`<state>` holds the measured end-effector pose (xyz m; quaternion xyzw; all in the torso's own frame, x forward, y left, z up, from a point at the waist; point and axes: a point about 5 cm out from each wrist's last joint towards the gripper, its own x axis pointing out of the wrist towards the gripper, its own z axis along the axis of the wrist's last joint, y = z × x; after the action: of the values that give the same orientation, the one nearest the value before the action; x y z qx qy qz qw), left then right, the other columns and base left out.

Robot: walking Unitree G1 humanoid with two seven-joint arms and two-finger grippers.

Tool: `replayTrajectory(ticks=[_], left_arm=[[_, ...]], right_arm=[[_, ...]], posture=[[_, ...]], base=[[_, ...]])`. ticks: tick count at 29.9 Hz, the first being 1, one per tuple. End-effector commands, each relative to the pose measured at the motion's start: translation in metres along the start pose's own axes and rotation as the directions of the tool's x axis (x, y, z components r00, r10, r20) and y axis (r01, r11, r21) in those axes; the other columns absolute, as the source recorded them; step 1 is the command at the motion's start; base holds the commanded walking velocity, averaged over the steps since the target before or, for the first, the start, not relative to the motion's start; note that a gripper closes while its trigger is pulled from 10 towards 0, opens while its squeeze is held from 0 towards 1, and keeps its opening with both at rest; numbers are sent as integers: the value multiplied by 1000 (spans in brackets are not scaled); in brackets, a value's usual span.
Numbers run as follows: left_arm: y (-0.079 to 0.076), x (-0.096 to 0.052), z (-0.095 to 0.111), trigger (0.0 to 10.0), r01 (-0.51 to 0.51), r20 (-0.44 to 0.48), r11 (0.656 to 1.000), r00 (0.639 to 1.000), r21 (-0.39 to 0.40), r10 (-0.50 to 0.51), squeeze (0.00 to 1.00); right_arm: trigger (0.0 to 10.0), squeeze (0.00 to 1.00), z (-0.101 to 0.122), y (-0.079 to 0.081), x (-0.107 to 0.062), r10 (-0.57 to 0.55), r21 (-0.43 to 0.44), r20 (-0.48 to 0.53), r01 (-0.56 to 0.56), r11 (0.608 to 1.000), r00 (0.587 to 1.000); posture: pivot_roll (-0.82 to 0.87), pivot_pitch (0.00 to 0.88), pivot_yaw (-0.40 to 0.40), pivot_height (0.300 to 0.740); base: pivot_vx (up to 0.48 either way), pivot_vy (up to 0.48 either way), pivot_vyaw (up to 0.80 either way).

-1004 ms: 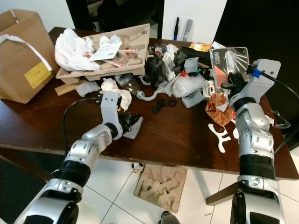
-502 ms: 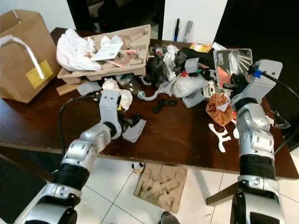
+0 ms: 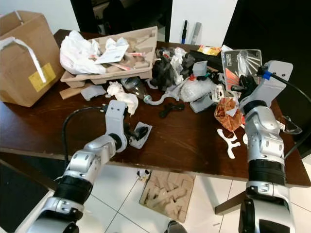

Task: Picking trash to rubbish bin

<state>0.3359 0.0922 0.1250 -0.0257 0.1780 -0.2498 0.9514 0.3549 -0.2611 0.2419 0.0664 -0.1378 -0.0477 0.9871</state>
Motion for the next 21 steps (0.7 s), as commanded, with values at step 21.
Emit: replayTrajectory(ticks=[21], left_arm=[[-13, -8, -55, 8471, 135, -319, 962, 946, 237, -55, 0]], right_arm=[[10000, 0, 0, -1, 1, -3, 3, 2, 3, 1000, 1000]], posture=[[44, 155, -23, 740]], base=[[0, 0, 0]])
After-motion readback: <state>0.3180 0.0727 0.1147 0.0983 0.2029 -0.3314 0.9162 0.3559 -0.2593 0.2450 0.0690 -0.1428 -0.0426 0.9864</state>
